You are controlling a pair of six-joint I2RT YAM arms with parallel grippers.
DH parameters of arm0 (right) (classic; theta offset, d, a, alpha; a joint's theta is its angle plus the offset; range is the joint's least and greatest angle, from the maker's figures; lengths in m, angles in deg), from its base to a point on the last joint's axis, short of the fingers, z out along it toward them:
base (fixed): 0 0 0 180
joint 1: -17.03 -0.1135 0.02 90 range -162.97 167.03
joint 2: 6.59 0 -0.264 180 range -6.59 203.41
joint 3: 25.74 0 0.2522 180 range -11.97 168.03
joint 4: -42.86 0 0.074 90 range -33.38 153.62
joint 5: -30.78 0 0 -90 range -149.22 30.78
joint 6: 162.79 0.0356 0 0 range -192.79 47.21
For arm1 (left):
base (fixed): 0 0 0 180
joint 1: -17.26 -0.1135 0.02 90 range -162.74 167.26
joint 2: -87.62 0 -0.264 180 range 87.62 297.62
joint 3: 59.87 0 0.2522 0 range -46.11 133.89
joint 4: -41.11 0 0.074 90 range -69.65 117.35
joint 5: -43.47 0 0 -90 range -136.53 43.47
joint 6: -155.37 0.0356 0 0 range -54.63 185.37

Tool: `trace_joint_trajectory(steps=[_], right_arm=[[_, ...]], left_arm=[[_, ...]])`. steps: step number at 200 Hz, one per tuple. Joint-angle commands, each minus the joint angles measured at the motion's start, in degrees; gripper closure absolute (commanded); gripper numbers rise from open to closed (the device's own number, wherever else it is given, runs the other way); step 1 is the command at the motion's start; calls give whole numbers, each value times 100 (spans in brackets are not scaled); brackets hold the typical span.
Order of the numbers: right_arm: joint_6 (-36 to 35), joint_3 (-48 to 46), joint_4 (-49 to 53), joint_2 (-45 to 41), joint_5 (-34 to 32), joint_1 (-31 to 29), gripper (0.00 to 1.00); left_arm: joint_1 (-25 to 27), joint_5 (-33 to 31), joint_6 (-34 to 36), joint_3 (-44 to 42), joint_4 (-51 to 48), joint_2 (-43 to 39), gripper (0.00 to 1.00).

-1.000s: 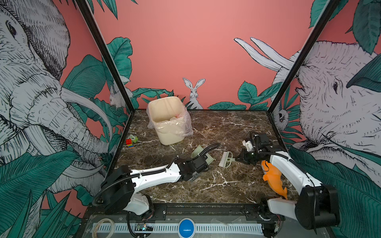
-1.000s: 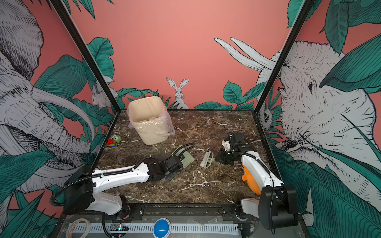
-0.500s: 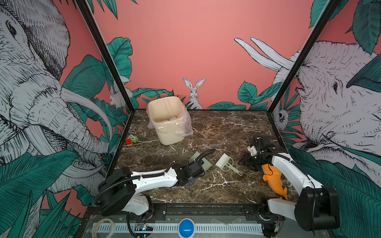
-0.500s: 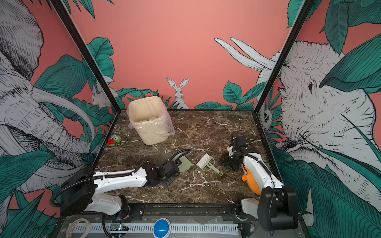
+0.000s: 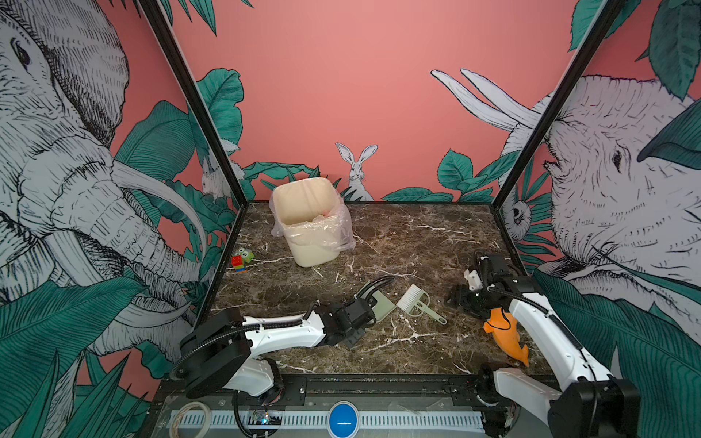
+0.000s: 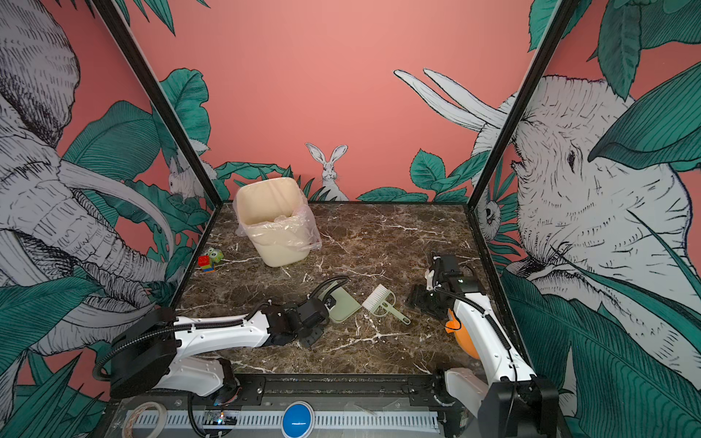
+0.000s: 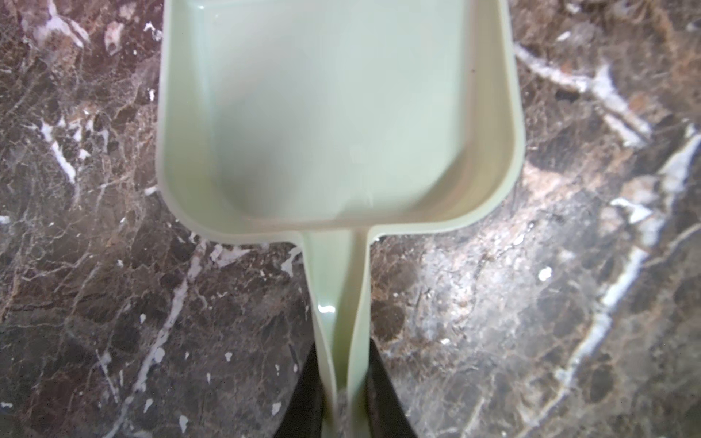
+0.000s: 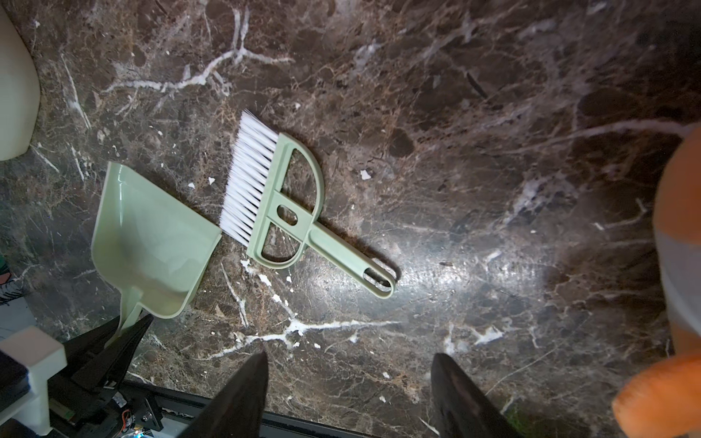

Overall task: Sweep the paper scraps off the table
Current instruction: 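Open both grippers to release the dustpan and brush on the table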

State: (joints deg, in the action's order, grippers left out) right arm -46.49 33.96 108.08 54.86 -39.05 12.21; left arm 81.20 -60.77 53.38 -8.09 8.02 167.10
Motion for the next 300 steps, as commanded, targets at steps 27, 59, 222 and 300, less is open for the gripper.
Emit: trace_joint_trajectory(steps=[27,59,222,300], right_arm=[[-11,138,66,-159,30,7,32],[-11,162,92,-225,67,-4,32],[95,-9,207,-679,-30,-166,31],[-163,146,73,-471,-226,-162,30]], left_arm=[[22,227,-84,-73,140,112,79],[22,448,-67,-88,256,190,77],[-198,1073,-112,-319,319,-140,65],[-207,445,-383,-366,-229,-1484,43]])
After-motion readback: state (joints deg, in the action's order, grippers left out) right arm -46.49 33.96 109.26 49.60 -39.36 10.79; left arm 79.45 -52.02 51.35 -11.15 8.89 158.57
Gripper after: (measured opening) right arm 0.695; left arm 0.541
